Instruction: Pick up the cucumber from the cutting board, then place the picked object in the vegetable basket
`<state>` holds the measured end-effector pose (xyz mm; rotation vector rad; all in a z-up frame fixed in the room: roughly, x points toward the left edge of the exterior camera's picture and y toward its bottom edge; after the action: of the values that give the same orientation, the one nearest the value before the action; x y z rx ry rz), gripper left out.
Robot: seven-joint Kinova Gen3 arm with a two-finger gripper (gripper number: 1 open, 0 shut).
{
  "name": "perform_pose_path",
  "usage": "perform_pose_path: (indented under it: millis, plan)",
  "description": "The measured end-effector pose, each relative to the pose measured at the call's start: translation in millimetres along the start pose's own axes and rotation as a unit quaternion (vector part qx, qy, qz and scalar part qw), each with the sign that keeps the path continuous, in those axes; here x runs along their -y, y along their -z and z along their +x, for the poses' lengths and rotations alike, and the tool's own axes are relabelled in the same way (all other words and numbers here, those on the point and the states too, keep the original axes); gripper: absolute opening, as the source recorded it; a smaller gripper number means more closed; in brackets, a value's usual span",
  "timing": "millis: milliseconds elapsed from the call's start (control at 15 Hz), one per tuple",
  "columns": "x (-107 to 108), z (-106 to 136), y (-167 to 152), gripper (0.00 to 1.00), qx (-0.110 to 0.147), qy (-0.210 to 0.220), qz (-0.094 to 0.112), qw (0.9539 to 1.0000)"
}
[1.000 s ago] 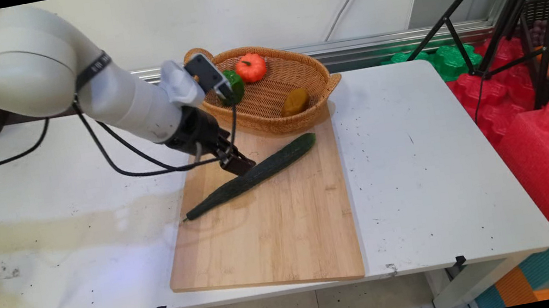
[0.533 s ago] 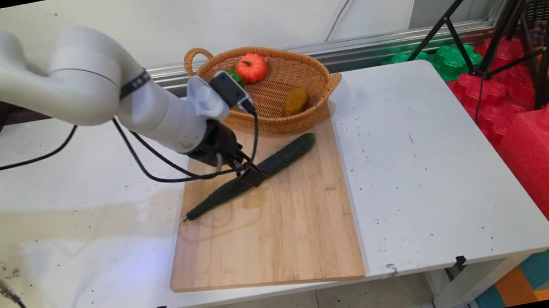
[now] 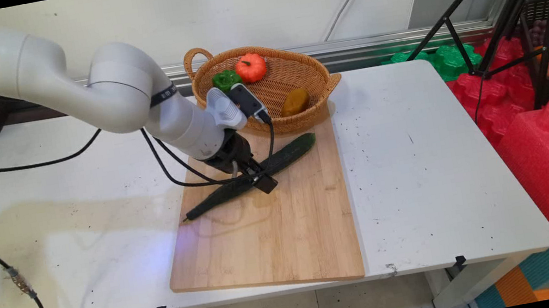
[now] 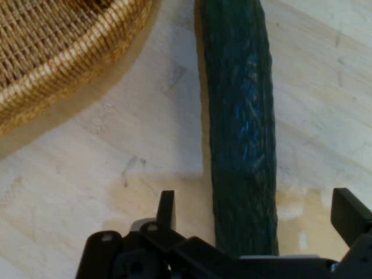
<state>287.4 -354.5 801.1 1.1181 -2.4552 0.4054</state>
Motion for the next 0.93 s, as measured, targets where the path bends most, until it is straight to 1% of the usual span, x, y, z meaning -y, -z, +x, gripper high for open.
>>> perform_pose_path:
  millis: [200, 267, 667, 933]
  plan:
    - [0, 1, -5, 1.00, -0.001, 0.001, -0.001, 1.0000]
    - [-1, 1, -6, 0.00, -0.002, 0.002, -0.002, 1.0000]
    - [-2, -2, -3, 0.00, -0.006, 0.003, 0.001, 1.0000]
    - [-7, -7, 14, 0.00, -0.015, -0.012, 0.002, 0.9998]
